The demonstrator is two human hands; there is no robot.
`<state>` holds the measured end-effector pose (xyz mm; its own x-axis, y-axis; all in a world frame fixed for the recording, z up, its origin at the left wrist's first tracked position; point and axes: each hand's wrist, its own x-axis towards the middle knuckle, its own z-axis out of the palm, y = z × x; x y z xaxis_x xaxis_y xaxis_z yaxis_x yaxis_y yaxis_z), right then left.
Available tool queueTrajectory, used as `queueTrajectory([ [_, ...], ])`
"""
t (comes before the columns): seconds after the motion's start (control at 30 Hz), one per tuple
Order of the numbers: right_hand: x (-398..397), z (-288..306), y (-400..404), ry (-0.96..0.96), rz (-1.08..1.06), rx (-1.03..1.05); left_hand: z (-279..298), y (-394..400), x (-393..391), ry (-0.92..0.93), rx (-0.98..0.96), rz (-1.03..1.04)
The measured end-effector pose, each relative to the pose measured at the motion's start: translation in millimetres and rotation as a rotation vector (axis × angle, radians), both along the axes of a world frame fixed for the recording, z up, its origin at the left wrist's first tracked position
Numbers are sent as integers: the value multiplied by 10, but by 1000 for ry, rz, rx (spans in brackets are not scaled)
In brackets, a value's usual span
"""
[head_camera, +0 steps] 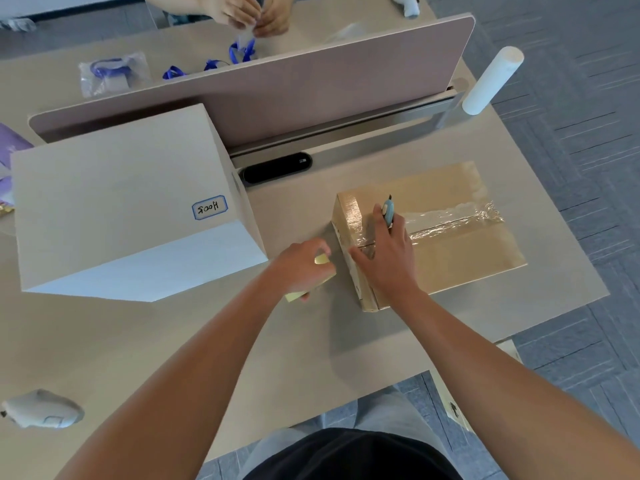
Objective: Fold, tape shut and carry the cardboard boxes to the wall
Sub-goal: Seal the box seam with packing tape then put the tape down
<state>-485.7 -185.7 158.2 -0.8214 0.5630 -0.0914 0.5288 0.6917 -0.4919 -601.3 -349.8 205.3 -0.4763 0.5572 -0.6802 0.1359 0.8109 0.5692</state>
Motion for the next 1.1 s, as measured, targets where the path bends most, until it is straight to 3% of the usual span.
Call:
queueTrajectory([
  [0.3,7,40,25,-22,-10,-64,-56,-25,-136,205,-200,-113],
  [0.6,61,189,80,-11,40,-115,-40,-332,-153,153,28,-53],
  [0.87,442,275,-323,19,359,173,-86,-360,-136,109,79,-29],
  [1.1,338,299,-540,-16,408,153,-145,-359,-152,137,49,-38],
])
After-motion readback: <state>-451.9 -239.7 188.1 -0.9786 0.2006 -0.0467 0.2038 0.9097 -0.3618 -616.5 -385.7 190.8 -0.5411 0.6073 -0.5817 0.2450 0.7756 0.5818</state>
